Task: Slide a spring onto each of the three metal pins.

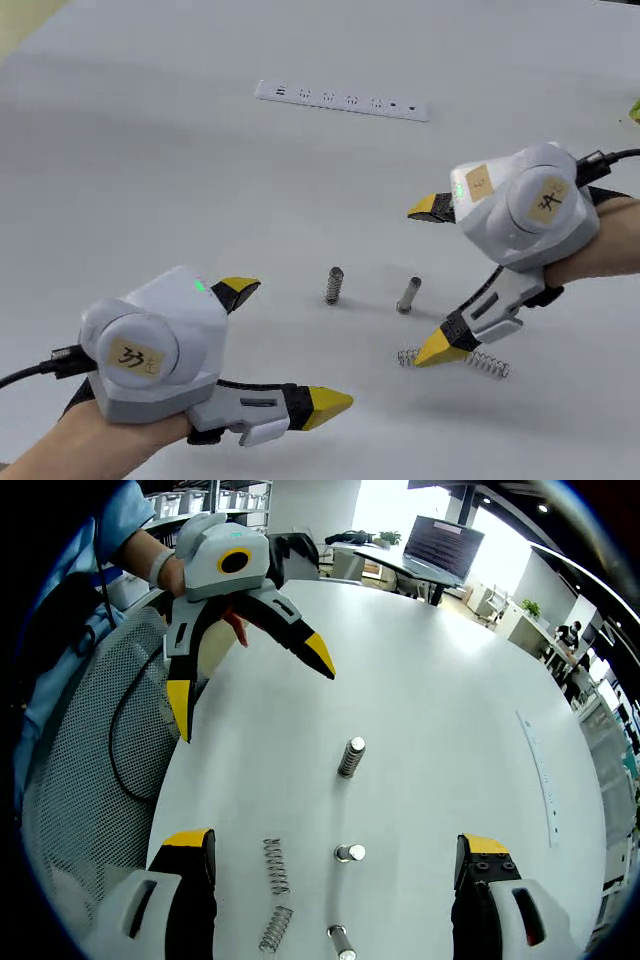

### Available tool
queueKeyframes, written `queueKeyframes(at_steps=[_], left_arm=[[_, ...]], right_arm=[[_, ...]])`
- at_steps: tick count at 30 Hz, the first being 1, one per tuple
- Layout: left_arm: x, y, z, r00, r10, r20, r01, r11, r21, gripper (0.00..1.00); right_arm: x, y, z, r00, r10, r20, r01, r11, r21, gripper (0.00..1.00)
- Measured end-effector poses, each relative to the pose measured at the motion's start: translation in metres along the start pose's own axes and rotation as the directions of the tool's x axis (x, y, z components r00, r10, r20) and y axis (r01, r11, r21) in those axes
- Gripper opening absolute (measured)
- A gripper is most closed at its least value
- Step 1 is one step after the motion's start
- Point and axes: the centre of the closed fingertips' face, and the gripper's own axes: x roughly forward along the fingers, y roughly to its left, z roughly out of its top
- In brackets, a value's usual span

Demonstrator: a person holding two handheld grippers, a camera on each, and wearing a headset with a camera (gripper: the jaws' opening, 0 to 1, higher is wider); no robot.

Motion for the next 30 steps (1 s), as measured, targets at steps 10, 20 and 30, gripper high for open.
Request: queueKeyframes(at_steps=[10, 20, 30], left_arm=[[0.003, -0.002, 0.001, 0.9999, -0.015, -0.007, 0.015, 1.0, 0.01, 0.91], [0.008, -0.007, 0.002, 0.9991, -0.039, -0.017, 0.039, 0.999, 0.02, 0.9], [0.016, -0.016, 0.004, 0.9972, -0.07, -0.027, 0.071, 0.997, 0.031, 0.9]], right_arm=[[-0.022, 0.013, -0.031, 0.998, -0.059, 0.025, 0.056, 0.992, 0.116, 0.99], [-0.045, 0.032, -0.047, 0.9852, -0.136, 0.104, 0.099, 0.948, 0.303, 0.99], [-0.062, 0.044, -0.063, 0.9685, -0.209, 0.136, 0.134, 0.897, 0.42, 0.99]])
